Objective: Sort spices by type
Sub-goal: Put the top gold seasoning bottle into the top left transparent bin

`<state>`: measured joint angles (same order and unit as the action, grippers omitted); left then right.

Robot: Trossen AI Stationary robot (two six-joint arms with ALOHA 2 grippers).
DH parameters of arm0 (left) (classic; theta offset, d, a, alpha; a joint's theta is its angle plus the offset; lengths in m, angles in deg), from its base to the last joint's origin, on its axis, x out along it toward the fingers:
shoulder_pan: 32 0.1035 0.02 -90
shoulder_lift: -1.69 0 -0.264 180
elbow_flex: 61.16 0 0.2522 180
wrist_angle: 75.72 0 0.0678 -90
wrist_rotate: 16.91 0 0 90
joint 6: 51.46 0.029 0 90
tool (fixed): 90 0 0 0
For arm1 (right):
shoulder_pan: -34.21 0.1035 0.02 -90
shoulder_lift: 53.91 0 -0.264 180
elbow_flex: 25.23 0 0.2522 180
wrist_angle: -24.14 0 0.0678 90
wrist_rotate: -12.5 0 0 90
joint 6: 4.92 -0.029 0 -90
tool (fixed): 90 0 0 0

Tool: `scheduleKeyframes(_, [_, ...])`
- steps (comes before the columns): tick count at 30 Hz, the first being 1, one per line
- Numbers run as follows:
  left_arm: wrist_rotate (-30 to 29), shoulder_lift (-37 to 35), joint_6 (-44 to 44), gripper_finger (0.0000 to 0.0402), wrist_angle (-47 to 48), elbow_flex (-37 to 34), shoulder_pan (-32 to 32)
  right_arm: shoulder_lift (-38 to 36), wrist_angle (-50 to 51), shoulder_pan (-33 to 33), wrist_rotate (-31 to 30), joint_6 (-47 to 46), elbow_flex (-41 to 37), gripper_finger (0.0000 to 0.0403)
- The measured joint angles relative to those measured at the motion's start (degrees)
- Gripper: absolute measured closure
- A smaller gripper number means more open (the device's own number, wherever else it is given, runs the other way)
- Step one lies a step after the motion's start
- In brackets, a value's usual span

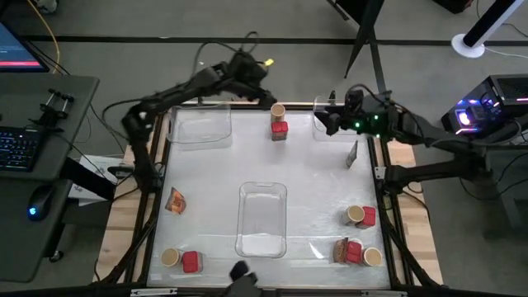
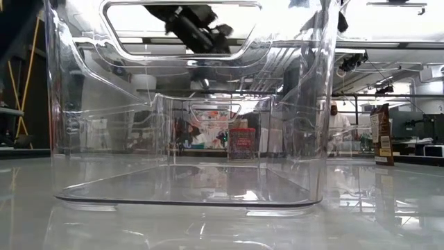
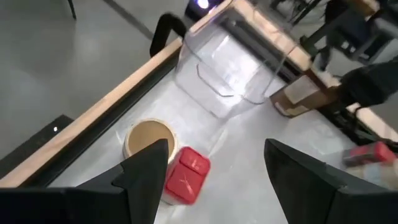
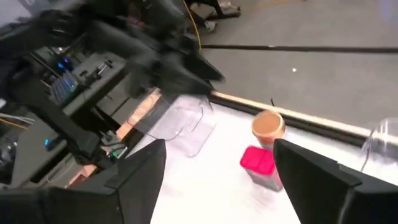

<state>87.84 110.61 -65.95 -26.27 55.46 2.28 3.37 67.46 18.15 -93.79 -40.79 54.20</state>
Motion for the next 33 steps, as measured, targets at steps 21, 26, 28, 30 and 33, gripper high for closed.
scheduleKeyframes(21, [-12.82, 14.08, -0.23, 0.0399, -1.44, 4.95, -3.70, 0.47, 5.45, 0.47, 0.23, -0.16, 5.84, 0.0107])
scheduleKeyframes(26, [-16.16, 14.88, -0.26, 0.0401, -1.41, 4.95, -4.16, 0.47, 5.44, 0.47, 0.23, -0.14, 5.82, 0.0107])
scheduleKeyframes(28, [-16.67, 15.75, -0.32, 0.0401, -0.35, 4.81, -4.08, 0.47, 5.44, 0.47, 0.34, -0.19, 5.82, 0.0107])
scheduleKeyframes(30, [-16.93, 16.03, -0.40, 0.0401, -0.78, 4.90, -4.04, 0.47, 5.44, 0.47, 0.43, -0.22, 5.82, 0.0107])
scheduleKeyframes(33, [-17.43, 16.51, -0.41, 0.0401, -0.92, 4.93, -4.11, 0.47, 5.42, 0.47, 0.48, -0.25, 5.80, 0.0107])
